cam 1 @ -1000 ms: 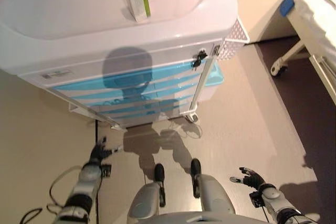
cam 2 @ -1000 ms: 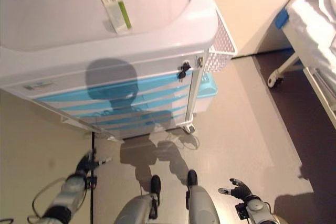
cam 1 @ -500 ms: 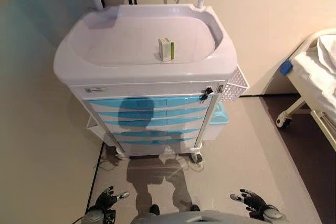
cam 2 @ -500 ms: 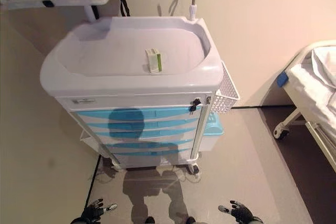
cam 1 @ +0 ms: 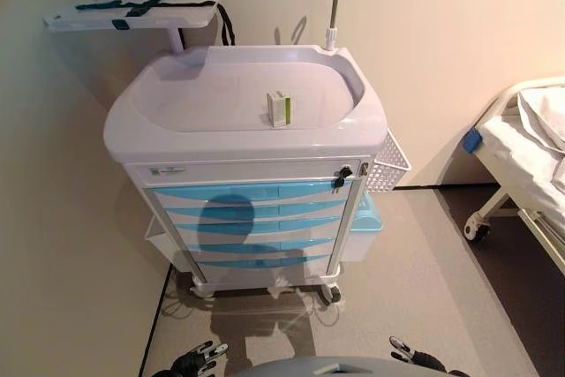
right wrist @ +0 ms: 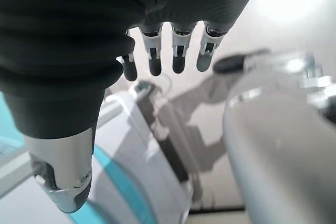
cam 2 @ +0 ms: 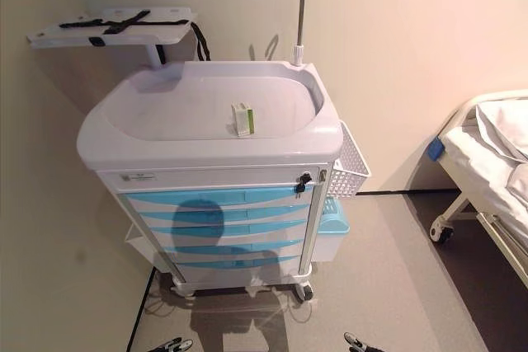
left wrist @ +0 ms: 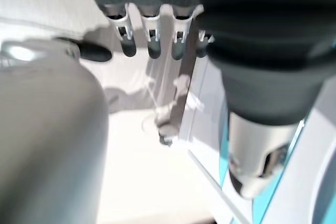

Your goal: Open the drawer and pick up the medicine

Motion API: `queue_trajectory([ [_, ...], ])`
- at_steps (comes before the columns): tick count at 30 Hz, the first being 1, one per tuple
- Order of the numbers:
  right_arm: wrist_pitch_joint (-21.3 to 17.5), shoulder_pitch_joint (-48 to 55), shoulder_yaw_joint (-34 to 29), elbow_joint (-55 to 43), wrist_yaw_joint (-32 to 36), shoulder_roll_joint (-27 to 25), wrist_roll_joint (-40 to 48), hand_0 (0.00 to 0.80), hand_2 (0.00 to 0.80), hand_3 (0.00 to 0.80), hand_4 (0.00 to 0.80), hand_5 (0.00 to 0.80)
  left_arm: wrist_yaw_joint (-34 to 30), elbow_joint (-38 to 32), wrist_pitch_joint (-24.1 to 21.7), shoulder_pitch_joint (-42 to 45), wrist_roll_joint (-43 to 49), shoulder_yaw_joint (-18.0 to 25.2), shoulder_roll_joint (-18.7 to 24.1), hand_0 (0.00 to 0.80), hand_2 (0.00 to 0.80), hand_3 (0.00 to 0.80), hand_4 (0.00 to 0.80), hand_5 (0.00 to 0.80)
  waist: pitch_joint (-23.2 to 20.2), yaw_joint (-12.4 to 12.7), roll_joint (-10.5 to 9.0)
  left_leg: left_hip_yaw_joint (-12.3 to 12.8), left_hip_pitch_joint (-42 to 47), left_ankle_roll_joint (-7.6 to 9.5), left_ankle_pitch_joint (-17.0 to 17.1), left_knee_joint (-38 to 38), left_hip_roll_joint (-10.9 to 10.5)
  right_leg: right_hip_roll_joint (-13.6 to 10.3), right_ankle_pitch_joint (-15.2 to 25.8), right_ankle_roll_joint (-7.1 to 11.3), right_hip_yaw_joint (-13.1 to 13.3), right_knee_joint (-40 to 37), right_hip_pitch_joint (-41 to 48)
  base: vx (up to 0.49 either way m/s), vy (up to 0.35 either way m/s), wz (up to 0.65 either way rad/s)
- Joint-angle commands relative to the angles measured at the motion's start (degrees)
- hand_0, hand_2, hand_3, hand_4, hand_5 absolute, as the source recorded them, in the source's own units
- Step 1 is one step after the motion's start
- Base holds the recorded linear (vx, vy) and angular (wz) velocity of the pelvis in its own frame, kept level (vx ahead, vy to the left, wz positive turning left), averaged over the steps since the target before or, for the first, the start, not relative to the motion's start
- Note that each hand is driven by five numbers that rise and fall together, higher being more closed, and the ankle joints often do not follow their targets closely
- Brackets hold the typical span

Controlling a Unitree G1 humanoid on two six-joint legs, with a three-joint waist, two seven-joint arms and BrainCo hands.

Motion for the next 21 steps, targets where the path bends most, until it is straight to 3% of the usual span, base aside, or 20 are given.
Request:
queue_trajectory([
  [1,3.4,-1.9,-0.7,0.8,5.0,1.3,4.6,0.0,0.0,0.0,0.0,0.0,-5.4,1.4,1.1,-2.3,-4.7,4.2,0.9,0.0,0.0,0.0,0.0,0.0,-0.5,0.8,-2.63,1.8,-0.1,1.44,-1.9,0.2,-3.3,-0.8,2.7,4.15,0.3,-0.2,-1.9,0.0,0.0,0.0],
  [5,7.8,-0.9,0.9,-1.8,10.6,1.7,7.7,0.0,0.0,0.0,0.0,0.0,-9.2,0.7,2.5,-2.2,-8.8,4.8,1.1,0.0,0.0,0.0,0.0,0.0,-0.8,0.9,-2.78,1.6,0.0,1.46,-2.0,0.1,-3.4,-0.8,2.8,4.13,0.4,-0.5,-1.7,0.009,0.003,0.0],
  [16,14.2,1.7,1.8,-10.5,16.0,3.2,21.7,0.0,0.0,0.0,0.0,0.0,-18.4,-3.0,7.5,-0.1,-20.5,3.5,-0.4,0.0,0.0,0.0,0.0,0.0,-0.4,0.5,-2.77,1.7,0.6,1.35,-2.2,-0.2,-3.4,-0.9,2.8,4.39,0.6,-0.7,-1.3,0.0,0.0,0.0],
  [21,14.9,2.8,1.3,-12.8,16.1,4.3,25.9,0.0,0.0,0.0,0.0,0.0,-19.7,-5.2,8.8,1.0,-24.5,3.1,-1.5,0.0,0.0,0.0,0.0,0.0,-0.3,0.4,-2.75,1.8,0.7,1.35,-2.2,-0.2,-3.4,-0.8,2.7,4.4,0.7,-0.7,-1.2,0.0,0.0,0.0],
])
